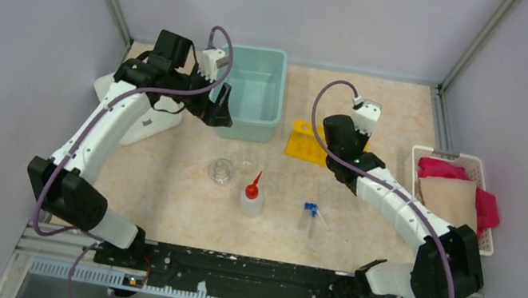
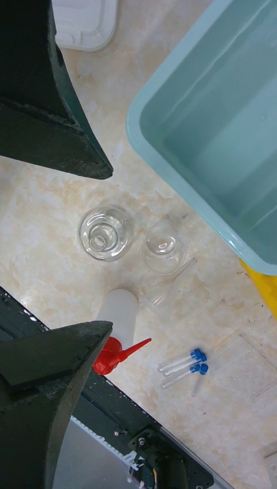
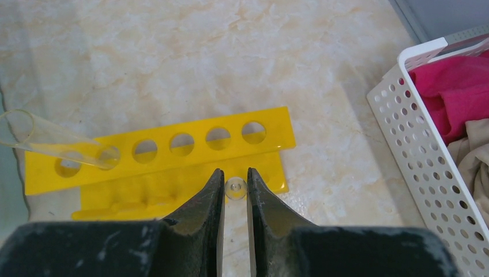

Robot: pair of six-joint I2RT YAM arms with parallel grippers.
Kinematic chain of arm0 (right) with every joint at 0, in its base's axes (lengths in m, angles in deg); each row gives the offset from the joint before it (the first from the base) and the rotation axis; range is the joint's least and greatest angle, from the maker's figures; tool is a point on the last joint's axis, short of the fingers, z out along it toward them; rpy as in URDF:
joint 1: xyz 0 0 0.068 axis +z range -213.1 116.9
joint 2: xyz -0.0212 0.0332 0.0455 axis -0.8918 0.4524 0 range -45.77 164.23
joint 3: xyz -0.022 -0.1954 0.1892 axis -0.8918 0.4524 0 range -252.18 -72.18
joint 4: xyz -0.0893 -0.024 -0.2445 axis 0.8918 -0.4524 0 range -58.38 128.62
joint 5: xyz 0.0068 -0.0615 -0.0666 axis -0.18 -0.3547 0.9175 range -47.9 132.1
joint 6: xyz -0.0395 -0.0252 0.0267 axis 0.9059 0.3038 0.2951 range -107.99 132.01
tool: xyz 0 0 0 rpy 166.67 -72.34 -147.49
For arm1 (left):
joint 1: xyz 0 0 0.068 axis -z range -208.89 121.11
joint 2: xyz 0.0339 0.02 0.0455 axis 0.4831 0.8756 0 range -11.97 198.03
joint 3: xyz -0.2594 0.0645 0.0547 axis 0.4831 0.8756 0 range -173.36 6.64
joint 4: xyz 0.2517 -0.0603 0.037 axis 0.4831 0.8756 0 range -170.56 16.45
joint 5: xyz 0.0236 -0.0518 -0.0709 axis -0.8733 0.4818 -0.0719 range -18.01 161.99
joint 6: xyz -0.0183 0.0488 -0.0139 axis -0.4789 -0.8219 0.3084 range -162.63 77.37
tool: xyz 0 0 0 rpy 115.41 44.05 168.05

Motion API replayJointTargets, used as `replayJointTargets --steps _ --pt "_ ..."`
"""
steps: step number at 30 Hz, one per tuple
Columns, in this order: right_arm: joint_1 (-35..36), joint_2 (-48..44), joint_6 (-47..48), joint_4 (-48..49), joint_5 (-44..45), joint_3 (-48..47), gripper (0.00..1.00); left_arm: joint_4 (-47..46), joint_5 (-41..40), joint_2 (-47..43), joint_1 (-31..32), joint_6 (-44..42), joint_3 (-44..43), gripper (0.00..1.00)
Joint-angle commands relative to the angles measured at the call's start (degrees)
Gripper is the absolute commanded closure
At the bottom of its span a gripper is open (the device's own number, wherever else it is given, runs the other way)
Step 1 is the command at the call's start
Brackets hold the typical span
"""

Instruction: Organize the chemistry lab equipment

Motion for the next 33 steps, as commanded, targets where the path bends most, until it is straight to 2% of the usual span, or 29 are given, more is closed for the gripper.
replayJointTargets --steps 1,33 --pt "-0.62 1.18 -0.71 3.95 0.84 0.21 1.0 0.91 0.94 0.0 -0.43 0.63 -2.18 0.01" --pt "-0.81 5.38 -2.91 3.69 -1.06 1.6 1.0 1.67 1.16 -0.17 -0.69 -0.68 -2.95 0.01"
